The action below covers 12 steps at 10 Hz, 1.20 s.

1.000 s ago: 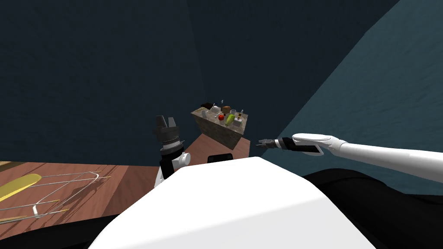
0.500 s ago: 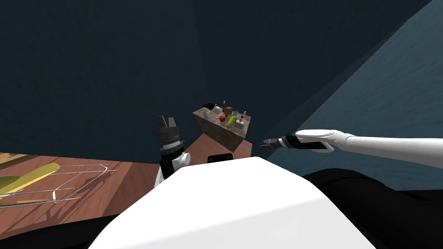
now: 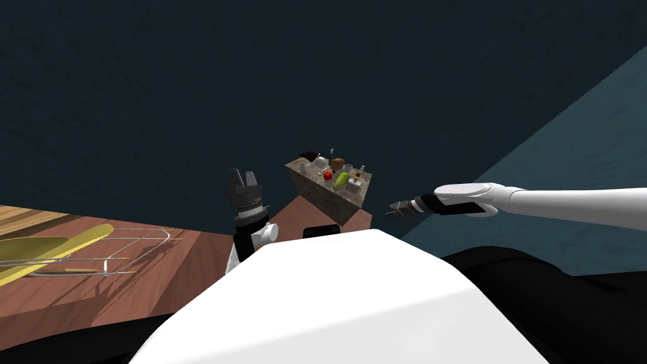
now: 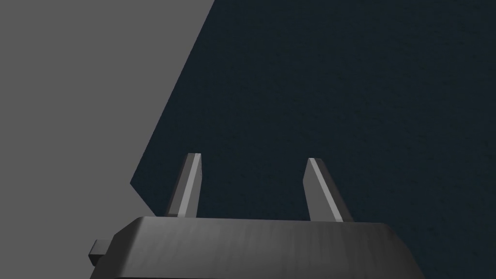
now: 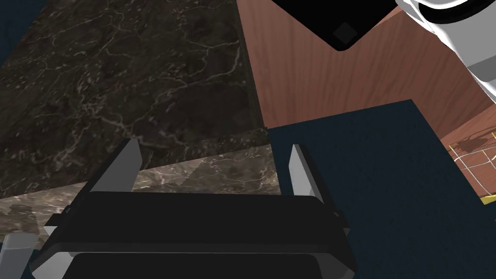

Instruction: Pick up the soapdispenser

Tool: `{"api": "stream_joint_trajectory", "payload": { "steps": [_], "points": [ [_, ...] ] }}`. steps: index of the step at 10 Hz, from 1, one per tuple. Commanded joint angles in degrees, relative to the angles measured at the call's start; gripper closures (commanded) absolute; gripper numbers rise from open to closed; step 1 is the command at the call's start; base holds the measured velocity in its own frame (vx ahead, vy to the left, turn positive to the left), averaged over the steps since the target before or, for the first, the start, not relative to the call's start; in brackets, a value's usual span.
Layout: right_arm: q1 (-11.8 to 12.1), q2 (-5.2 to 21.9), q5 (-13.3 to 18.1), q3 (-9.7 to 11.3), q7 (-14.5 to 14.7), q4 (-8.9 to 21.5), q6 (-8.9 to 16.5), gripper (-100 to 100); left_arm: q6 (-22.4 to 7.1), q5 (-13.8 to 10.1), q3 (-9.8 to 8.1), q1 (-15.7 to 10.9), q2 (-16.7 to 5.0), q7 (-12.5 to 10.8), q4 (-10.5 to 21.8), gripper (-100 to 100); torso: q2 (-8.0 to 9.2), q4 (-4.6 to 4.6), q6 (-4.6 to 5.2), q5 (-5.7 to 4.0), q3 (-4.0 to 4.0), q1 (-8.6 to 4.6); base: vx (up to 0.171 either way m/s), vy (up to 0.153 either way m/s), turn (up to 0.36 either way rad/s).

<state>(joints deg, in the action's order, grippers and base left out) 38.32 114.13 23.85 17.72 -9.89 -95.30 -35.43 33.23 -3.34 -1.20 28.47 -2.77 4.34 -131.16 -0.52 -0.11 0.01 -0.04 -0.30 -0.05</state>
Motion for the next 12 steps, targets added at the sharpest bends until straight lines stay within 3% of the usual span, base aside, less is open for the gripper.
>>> {"api": "stream_joint_trajectory", "payload": {
  "steps": [1, 4, 8, 9, 10, 11, 12],
  "points": [
    [0.05, 2.86, -0.79, 0.89, 0.35, 0.30, 0.27, -100, 0.00, 0.00, 0.00, 0.00, 0.00, 0.00, 0.00, 0, 0.00, 0.00, 0.00, 0.00, 0.00, 0.00, 0.099, -0.011, 0.167],
    [-0.03, 7.78, -0.17, 0.68, -0.19, 1.04, 0.38, -100, 0.00, 0.00, 0.01, 0.00, 0.01, 0.00, 0.00, 0, -0.19, -0.05, -0.06, 0.08, -0.12, 0.32, 0.139, 0.034, 0.258],
    [-1.40, 9.19, -0.46, -1.21, -0.33, 0.12, 0.22, -100, 0.00, 0.00, 0.01, 0.01, 0.01, 0.00, -0.01, 0, -0.41, -0.10, -0.04, 0.19, -0.24, 0.77, 0.190, 0.125, 0.215],
    [-1.48, 9.17, -0.49, -0.30, -0.12, 0.13, 0.42, -100, 0.00, 0.00, 0.02, 0.01, 0.02, 0.00, -0.01, 0, -0.43, -0.11, -0.05, 0.22, -0.26, 0.96, 0.090, 0.086, 0.033],
    [-1.44, 9.19, -0.46, -0.53, -0.21, 0.07, 0.47, 0, 0.00, 0.00, 0.01, 0.00, 0.01, 0.00, -0.01, 0, -0.07, -0.03, 0.03, 0.19, -0.06, 0.71, 0.018, 0.015, -0.005],
    [-1.52, 7.42, 0.35, -0.63, 0.91, 2.23, -0.98, -100, 0.00, 0.00, 0.01, 0.00, 0.01, 0.00, 0.00, 0, 0.24, 0.05, 0.05, 0.11, 0.13, 0.46, 0.029, 0.039, 0.017],
    [-1.59, 5.63, 1.16, -0.74, 2.02, 4.15, -2.43, -100, 0.00, 0.00, 0.01, 0.00, 0.01, 0.00, 0.00, 0, 0.33, 0.08, 0.07, 0.09, 0.20, 0.44, 0.043, 0.072, 0.009]
  ]
}}
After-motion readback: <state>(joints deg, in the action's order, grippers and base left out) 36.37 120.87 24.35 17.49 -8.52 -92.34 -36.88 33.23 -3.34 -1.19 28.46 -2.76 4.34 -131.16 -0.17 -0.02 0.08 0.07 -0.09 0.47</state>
